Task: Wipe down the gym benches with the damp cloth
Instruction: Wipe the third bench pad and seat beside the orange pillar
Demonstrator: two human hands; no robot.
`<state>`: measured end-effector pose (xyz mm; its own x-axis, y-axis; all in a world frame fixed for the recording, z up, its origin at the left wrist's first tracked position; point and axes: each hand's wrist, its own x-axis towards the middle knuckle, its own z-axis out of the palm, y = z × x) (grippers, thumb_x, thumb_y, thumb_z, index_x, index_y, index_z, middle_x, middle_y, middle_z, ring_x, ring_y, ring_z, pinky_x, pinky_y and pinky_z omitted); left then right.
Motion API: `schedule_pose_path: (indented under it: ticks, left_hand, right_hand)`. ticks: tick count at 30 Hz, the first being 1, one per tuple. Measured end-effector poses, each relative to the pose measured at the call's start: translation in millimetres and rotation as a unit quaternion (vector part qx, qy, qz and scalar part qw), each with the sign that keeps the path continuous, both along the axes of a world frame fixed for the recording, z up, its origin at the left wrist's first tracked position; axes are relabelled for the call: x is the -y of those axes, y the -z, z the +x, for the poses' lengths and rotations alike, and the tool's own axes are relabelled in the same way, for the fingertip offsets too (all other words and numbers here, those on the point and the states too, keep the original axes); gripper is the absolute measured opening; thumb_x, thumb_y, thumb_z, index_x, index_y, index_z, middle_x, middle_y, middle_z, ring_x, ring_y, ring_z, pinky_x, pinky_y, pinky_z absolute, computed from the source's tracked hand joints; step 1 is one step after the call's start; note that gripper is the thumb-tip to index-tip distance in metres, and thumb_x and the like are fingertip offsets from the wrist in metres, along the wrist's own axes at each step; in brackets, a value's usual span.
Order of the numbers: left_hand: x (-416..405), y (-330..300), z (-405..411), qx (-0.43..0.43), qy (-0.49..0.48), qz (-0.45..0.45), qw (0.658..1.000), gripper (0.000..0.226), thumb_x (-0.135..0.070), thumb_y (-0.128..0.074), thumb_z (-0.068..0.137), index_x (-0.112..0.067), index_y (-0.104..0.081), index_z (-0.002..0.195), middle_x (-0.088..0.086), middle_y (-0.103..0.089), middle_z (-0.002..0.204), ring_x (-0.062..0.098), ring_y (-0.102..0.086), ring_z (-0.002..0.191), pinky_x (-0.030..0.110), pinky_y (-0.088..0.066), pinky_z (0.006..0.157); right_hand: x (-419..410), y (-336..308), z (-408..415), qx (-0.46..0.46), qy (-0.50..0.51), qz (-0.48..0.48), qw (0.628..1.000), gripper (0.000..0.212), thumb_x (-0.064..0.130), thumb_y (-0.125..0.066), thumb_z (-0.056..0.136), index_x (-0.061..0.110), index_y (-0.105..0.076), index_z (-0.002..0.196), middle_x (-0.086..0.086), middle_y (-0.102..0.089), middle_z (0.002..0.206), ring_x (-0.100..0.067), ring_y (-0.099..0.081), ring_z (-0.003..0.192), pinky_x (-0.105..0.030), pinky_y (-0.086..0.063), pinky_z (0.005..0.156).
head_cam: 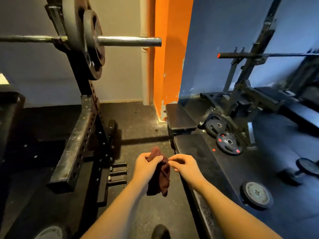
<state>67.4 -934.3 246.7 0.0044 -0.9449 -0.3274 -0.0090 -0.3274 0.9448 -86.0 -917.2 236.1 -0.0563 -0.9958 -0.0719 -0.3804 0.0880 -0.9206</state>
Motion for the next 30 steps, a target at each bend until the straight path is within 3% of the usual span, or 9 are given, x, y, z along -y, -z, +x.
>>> schedule_pose_path:
  ticks: [2, 6, 11, 16, 19, 23, 25, 27, 30]
  left_hand:
    - [40, 7, -8, 0.031, 0.011, -0.016, 0.999, 0.023, -0.015, -0.071, 0.083, -0.009, -0.06, 0.103, 0.011, -0.066, 0.095, 0.023, -0.064, 0.088, 0.031, -0.049, 0.071]
    - [127, 25, -34, 0.05, 0.006, -0.055, 0.997, 0.029, -0.003, -0.069, 0.082, -0.006, -0.053, 0.106, 0.002, -0.058, 0.088, 0.008, -0.056, 0.075, 0.016, -0.042, 0.058]
    - [232, 86, -69, 0.056, 0.028, -0.071, 0.996, 0.031, 0.009, -0.066, 0.082, 0.0, -0.051, 0.108, 0.001, -0.06, 0.082, -0.006, -0.06, 0.06, 0.006, -0.043, 0.053]
    - [302, 202, -101, 0.072, 0.043, -0.054, 0.995, 0.03, 0.012, -0.065, 0.08, -0.013, -0.058, 0.094, -0.001, -0.062, 0.081, -0.011, -0.057, 0.064, 0.005, -0.042, 0.061]
    - [338, 273, -118, 0.071, 0.05, -0.03, 0.996, 0.033, 0.011, -0.065, 0.08, -0.02, -0.059, 0.089, -0.004, -0.062, 0.079, -0.004, -0.059, 0.069, 0.014, -0.044, 0.067]
    - [386, 350, -141, 0.055, 0.08, -0.018, 0.995, 0.025, 0.009, -0.064, 0.083, -0.011, -0.062, 0.098, -0.005, -0.064, 0.08, -0.007, -0.059, 0.067, 0.011, -0.043, 0.066]
    - [410, 381, -153, 0.037, 0.073, -0.017, 0.996, 0.025, 0.007, -0.063, 0.085, -0.005, -0.062, 0.108, -0.003, -0.066, 0.088, -0.007, -0.062, 0.074, 0.013, -0.046, 0.069]
    - [432, 413, -164, 0.012, 0.067, -0.005, 0.998, 0.029, 0.003, -0.062, 0.088, -0.003, -0.061, 0.117, 0.003, -0.068, 0.105, 0.004, -0.066, 0.094, 0.018, -0.051, 0.078]
    - [459, 452, -179, -0.009, 0.086, -0.011, 0.996, 0.036, -0.004, -0.062, 0.09, -0.011, -0.06, 0.126, 0.0, -0.067, 0.118, 0.009, -0.063, 0.109, 0.025, -0.05, 0.096]
  right_hand:
    - [42, 9, -1, 0.012, 0.008, -0.001, 1.0, 0.013, 0.015, -0.068, 0.087, 0.027, -0.072, 0.084, 0.01, -0.071, 0.083, -0.001, -0.065, 0.079, -0.021, -0.051, 0.074]
    - [127, 36, -18, 0.037, 0.051, 0.002, 0.998, 0.01, 0.011, -0.068, 0.085, 0.016, -0.074, 0.092, 0.001, -0.073, 0.087, -0.011, -0.067, 0.084, -0.026, -0.054, 0.077]
    - [223, 102, -51, 0.016, 0.11, 0.029, 0.993, 0.011, 0.007, -0.067, 0.085, 0.009, -0.073, 0.094, -0.002, -0.072, 0.09, -0.013, -0.065, 0.083, -0.014, -0.048, 0.072]
    - [274, 221, -85, -0.074, 0.138, 0.098, 0.983, 0.023, 0.003, -0.056, 0.087, 0.008, -0.074, 0.1, -0.006, -0.071, 0.099, -0.019, -0.064, 0.091, -0.025, -0.046, 0.081]
    - [300, 289, -108, -0.143, 0.115, 0.151, 0.971, 0.028, 0.004, -0.05, 0.09, 0.011, -0.07, 0.108, -0.006, -0.067, 0.109, -0.024, -0.061, 0.102, -0.028, -0.044, 0.086]
    - [355, 355, -144, -0.254, 0.078, 0.137, 0.954, 0.029, 0.014, -0.051, 0.092, 0.016, -0.064, 0.118, 0.0, -0.057, 0.12, -0.019, -0.047, 0.115, -0.03, -0.039, 0.091]
    - [391, 380, -158, -0.318, 0.066, 0.092, 0.941, 0.033, 0.014, -0.054, 0.091, 0.016, -0.063, 0.123, -0.002, -0.056, 0.127, -0.022, -0.043, 0.121, -0.034, -0.039, 0.096]
    - [422, 401, -171, -0.365, 0.061, 0.037, 0.928, 0.038, 0.017, -0.061, 0.09, 0.015, -0.061, 0.128, -0.006, -0.056, 0.134, -0.027, -0.044, 0.126, -0.042, -0.039, 0.103]
    - [444, 434, -185, -0.417, 0.052, -0.014, 0.907, 0.036, 0.027, -0.058, 0.093, 0.016, -0.062, 0.127, -0.008, -0.058, 0.133, -0.029, -0.049, 0.123, -0.046, -0.042, 0.099]
